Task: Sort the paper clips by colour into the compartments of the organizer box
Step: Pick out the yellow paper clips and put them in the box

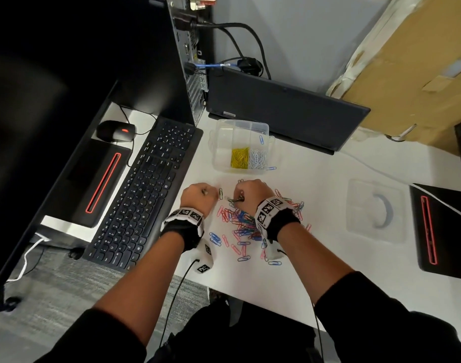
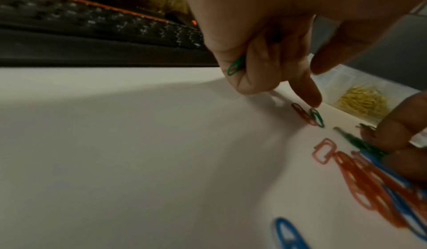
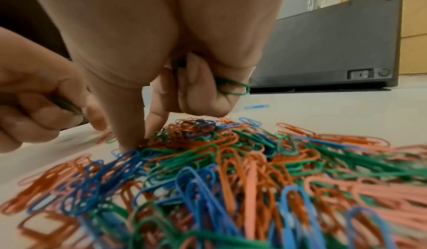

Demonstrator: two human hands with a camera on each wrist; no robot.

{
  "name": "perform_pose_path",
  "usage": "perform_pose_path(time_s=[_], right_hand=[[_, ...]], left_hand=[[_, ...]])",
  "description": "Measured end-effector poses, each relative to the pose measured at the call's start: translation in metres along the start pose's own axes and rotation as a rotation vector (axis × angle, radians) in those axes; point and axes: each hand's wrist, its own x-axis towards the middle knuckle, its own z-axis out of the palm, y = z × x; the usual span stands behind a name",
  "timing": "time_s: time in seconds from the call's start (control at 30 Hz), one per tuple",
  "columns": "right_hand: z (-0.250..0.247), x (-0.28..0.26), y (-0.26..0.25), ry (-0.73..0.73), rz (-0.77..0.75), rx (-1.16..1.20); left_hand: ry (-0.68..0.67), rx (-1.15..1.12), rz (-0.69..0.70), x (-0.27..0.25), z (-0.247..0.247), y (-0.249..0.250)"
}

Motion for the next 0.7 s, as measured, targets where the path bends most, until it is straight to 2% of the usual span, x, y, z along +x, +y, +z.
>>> perform_pose_path(time_s=[0.13,0.23,0.37,0.43,0.57,0.63,0.7], right_hand=[[-0.002,0.001,0.005,-0.026,-0.031,-0.030],[-0.002,-0.003,0.014,-0.026,-0.060,-0.012],[-0.001,-0.016,0.029,0.009,0.011,0.223],[-0.002,-0.026,0.035,-0.029,0.116,0.505],[-0.007,-0.054,0.043,-0.112,0.383,1.468],[-0.004,-0.062,0.050,-0.082,0.437,1.674],[0.000,-0.066,0.055,-0.043,0.466,1.761]], left_hand=[[0.065,0.122,-0.015,0.000,0.009,0.008],[0.060,0.163,-0.033,0.000,0.014,0.013],[0.003,0.190,-0.029,0.001,0.016,0.020],[-0.033,0.204,-0.015,0.002,0.016,0.022],[-0.077,0.172,0.000,0.003,0.019,0.023],[-0.074,0.150,0.016,0.002,0.021,0.022],[-0.084,0.126,0.036,0.001,0.021,0.022]])
